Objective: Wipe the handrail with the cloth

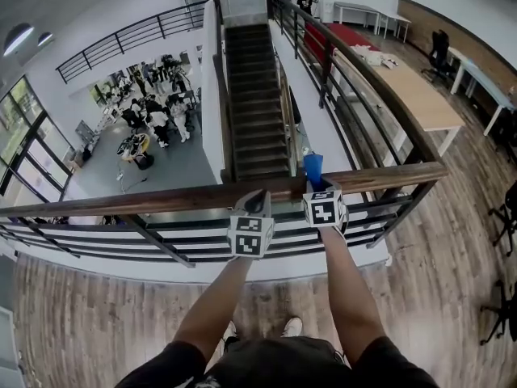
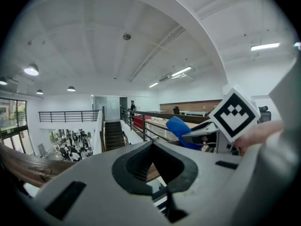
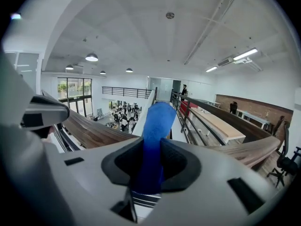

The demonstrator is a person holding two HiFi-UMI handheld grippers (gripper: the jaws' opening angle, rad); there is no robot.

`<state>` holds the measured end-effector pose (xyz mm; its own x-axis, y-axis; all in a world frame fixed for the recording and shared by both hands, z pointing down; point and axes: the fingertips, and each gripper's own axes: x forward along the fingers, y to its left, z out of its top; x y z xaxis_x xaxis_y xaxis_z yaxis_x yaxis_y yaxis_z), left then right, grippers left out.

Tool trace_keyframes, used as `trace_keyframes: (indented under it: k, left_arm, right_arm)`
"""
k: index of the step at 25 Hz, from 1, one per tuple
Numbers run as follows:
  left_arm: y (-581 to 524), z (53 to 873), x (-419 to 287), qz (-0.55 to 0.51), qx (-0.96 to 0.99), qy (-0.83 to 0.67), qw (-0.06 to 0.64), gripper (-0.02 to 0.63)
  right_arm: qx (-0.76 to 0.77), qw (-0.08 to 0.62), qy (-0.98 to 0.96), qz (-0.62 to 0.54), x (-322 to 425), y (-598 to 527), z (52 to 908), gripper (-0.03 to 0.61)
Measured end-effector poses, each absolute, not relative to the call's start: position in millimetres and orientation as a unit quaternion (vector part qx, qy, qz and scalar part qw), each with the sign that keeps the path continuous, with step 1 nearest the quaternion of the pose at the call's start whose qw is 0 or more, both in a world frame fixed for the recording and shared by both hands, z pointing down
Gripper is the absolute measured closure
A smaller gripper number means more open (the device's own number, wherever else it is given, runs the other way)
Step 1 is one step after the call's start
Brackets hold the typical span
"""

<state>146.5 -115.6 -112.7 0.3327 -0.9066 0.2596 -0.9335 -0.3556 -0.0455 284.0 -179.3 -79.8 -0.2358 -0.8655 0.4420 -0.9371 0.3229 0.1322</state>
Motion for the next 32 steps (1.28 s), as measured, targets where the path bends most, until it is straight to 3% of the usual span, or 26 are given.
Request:
trace_keyframes:
  k: [26,32]
  left_arm:
    - [-163,-106,425,0.142,0.895,-0.421,0.049,0.61]
    - [-152,-101,475,0.139,0.913,-0.374,0.086,0.609]
  right_arm:
    - [0.7,0.209,-0.672,0.122,632,-239,-84,0.476]
    - [0.718,0.213,-0.646,0.148,713,-256,-83,0.476]
